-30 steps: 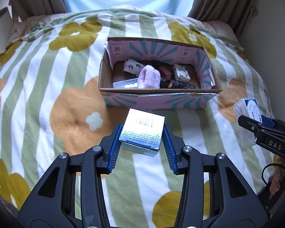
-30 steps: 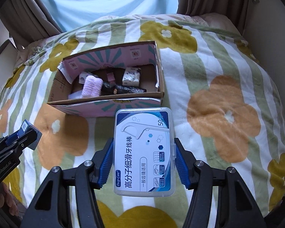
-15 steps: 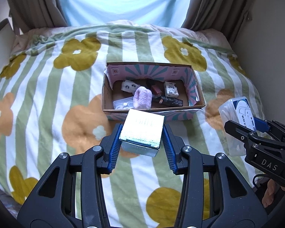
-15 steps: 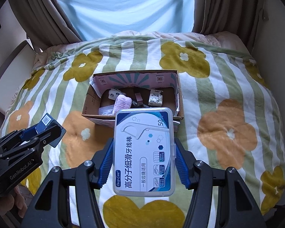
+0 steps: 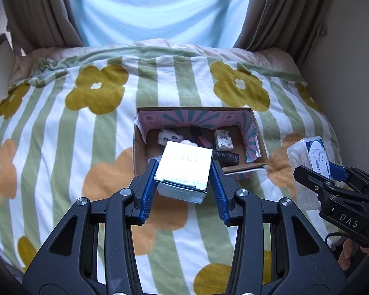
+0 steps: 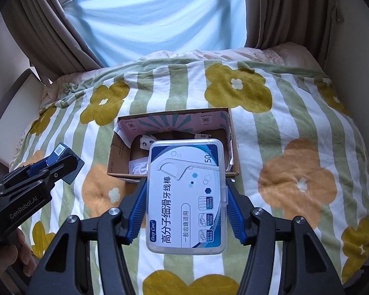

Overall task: Organize objects
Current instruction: 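Lift and carry the cube box and floss-pick box with both tools into the box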

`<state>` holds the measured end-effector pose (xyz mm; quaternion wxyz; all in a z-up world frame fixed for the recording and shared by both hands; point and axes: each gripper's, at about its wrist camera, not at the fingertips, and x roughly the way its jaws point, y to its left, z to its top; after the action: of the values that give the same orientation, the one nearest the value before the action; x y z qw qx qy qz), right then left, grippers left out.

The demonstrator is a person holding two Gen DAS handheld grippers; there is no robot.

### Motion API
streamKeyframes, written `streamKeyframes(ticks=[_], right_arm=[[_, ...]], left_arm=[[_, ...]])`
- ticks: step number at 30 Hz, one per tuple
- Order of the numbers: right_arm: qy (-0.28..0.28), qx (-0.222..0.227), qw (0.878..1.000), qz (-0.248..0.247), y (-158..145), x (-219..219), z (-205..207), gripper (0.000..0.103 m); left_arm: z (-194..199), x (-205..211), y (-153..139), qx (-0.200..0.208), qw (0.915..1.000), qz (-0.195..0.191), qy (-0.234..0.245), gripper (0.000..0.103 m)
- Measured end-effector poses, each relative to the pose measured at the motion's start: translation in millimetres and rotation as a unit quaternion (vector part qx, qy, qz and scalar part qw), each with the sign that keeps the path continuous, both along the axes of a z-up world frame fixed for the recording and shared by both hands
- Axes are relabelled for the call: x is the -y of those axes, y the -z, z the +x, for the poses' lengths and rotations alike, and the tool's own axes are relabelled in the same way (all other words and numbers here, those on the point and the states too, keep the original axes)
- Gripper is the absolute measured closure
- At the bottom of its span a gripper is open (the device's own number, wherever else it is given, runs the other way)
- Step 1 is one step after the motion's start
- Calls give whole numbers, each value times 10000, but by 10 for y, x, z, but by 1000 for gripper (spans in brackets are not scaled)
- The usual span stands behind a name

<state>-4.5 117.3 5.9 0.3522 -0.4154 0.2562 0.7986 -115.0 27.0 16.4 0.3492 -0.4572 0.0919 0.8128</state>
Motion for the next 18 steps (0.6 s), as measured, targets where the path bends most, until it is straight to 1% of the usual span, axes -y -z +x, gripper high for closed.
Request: streamKeyframes(ticks=[5,9,14,18], right_arm=[[-59,42,10000,58,14,-286,-193,48],[-215,167,9996,104,118,-492,-386,48],[-499,318,9982,80,355,-742,-679,48],[-712,536,9960,-20,665,-901,-925,48]], left_arm=[[-384,-203,52,-4,10000,7,-49,64],[-697,-393,214,77,9999,-29,-69,64],[-1020,-649,582,274,9994,-181,-58,64],[-1215,-882,1020,538,9978,-383,18,64]])
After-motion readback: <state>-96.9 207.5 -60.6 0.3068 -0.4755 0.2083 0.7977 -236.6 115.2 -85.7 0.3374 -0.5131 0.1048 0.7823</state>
